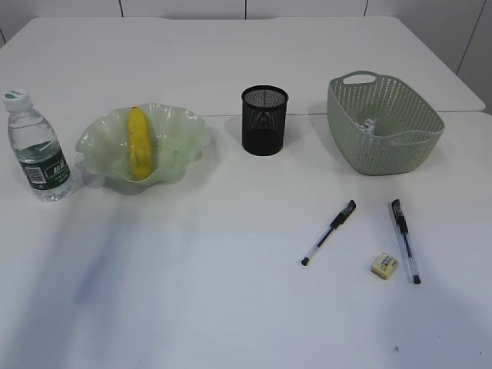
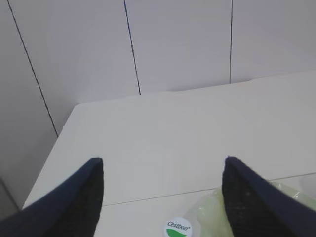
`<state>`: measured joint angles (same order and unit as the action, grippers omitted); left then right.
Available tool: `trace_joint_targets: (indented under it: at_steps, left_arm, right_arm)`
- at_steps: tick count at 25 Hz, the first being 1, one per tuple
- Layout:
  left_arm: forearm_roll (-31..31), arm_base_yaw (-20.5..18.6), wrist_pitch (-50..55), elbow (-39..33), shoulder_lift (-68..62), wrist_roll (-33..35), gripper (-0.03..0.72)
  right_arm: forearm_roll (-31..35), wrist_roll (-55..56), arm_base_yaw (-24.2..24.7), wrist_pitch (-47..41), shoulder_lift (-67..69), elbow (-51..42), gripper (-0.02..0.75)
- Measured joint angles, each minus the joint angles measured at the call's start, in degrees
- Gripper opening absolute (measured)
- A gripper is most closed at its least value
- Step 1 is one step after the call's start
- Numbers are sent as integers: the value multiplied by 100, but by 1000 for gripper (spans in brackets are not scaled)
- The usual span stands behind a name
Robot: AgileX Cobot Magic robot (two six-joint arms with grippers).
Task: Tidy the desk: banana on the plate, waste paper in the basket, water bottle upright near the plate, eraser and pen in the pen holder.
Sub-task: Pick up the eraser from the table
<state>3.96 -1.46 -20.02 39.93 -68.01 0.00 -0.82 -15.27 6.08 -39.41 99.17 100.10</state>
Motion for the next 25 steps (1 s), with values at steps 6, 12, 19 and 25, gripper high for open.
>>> trace_joint_targets:
  at_steps: [6,12,19,25]
  left_arm:
    - [0,0,578,-4,722,0,529]
    - [0,0,1252,-13,1231,0,529]
    - [220,0,1867,-13,1825,0,528]
    - [407,0,2603,-13,2312,0,511]
  right_arm:
    - [11,261,0,-265,-189,0,260]
    - [34,338,0,-677,-489,0,261]
    - [550,427,0,-1378,-672,0,260]
    - [843,441,0,-2186,-672,0,261]
